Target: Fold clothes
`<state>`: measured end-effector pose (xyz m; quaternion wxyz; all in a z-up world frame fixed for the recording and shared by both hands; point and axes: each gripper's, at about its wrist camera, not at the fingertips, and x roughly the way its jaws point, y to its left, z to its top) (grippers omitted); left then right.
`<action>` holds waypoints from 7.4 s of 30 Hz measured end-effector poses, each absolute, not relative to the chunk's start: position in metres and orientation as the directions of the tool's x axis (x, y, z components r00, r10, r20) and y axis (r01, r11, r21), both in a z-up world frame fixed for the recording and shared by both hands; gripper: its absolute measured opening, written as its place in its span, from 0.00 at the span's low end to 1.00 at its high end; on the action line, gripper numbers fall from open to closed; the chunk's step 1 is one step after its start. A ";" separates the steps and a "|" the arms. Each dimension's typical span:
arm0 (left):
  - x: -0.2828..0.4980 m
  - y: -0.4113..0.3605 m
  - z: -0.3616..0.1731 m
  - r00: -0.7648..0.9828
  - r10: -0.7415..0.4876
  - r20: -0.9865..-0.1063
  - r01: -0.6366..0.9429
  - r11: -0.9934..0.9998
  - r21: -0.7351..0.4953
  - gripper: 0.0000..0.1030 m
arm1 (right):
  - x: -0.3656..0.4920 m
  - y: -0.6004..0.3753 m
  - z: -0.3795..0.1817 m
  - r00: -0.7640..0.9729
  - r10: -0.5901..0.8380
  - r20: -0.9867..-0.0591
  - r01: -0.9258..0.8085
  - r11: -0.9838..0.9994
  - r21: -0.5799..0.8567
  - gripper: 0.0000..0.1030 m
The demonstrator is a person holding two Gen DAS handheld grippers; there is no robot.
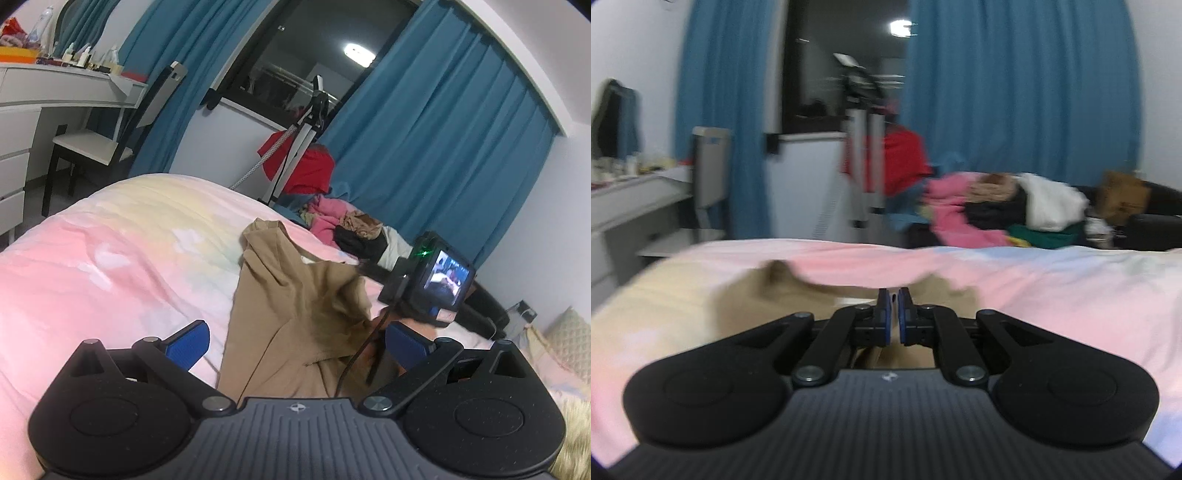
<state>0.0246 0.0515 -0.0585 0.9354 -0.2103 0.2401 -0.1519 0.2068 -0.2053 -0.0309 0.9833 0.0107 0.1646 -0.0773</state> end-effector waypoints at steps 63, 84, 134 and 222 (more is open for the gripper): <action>-0.023 0.092 -0.102 0.268 -0.143 -0.953 -0.031 0.987 -0.157 0.72 | -0.113 -0.305 -0.044 0.873 0.200 -0.445 0.142 0.769 0.623 0.85; -0.114 -0.019 -0.047 0.386 -0.317 -0.867 0.501 0.860 -0.092 0.02 | -0.112 -0.306 -0.049 0.851 0.187 -0.490 0.186 0.767 0.614 0.85; -0.113 0.098 -0.034 0.491 -0.656 -0.574 0.295 0.745 -0.598 0.07 | -0.197 -0.247 -0.004 0.690 0.367 -0.624 0.000 0.862 0.508 0.08; -0.045 -0.006 -0.027 0.792 -0.283 -0.542 0.309 0.950 -0.045 1.00 | -0.089 -0.241 0.011 0.949 0.039 -0.314 0.006 0.990 0.141 0.83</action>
